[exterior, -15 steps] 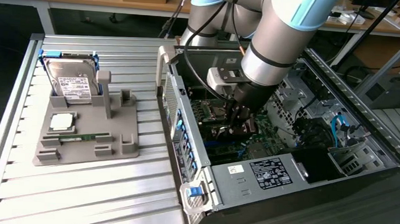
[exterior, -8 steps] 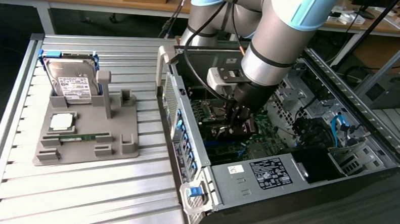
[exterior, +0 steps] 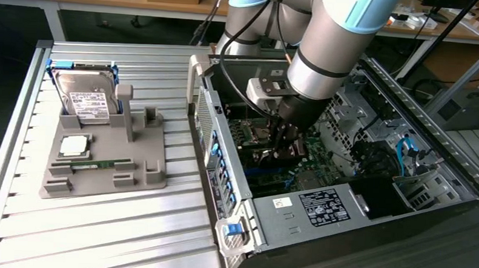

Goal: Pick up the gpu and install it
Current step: 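Insert the gpu into the slot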

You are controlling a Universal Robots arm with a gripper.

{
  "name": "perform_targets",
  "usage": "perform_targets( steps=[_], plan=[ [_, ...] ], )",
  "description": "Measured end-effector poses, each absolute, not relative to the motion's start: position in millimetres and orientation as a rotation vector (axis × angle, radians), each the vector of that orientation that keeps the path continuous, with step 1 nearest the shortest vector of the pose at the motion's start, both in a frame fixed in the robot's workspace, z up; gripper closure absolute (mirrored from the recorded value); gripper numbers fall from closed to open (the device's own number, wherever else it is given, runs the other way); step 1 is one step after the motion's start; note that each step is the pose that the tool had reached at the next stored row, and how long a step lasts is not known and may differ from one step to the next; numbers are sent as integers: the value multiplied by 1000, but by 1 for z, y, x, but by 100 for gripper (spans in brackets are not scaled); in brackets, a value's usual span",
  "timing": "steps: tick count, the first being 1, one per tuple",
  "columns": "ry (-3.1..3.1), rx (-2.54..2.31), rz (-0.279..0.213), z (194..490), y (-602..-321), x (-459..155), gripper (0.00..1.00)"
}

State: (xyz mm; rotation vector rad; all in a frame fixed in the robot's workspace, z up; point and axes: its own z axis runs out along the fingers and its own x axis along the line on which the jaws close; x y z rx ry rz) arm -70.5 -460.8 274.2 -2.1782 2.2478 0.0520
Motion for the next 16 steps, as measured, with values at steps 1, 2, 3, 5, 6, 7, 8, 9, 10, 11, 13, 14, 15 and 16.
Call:
perform_targets(
  steps=[1, 2, 3, 5, 6, 7, 8, 9, 10, 11, 13, 14, 15, 16],
  plan=[
    [2248, -2178, 52, 274, -461, -71, 73],
    [2248, -2178, 52, 274, -461, -71, 73],
    [2248, -2178, 52, 274, -461, -71, 73],
    [2248, -2178, 52, 274, -461, -71, 73],
    [2248, -2178, 52, 274, -461, -71, 73],
    [2247, -2179, 52, 274, -461, -71, 73],
    [2245, -2181, 52, 274, -461, -71, 73],
    [2243, -2183, 52, 274, -461, -71, 73],
    [2240, -2186, 52, 274, -461, -71, 73],
    [2239, -2187, 52, 274, -461, -71, 73],
    [2239, -2188, 52, 274, -461, -71, 73],
    [2239, -2188, 52, 274, -461, -71, 73],
    [2238, -2188, 52, 273, -461, -71, 73],
    [2239, -2188, 52, 273, -461, -71, 73]
  ],
)
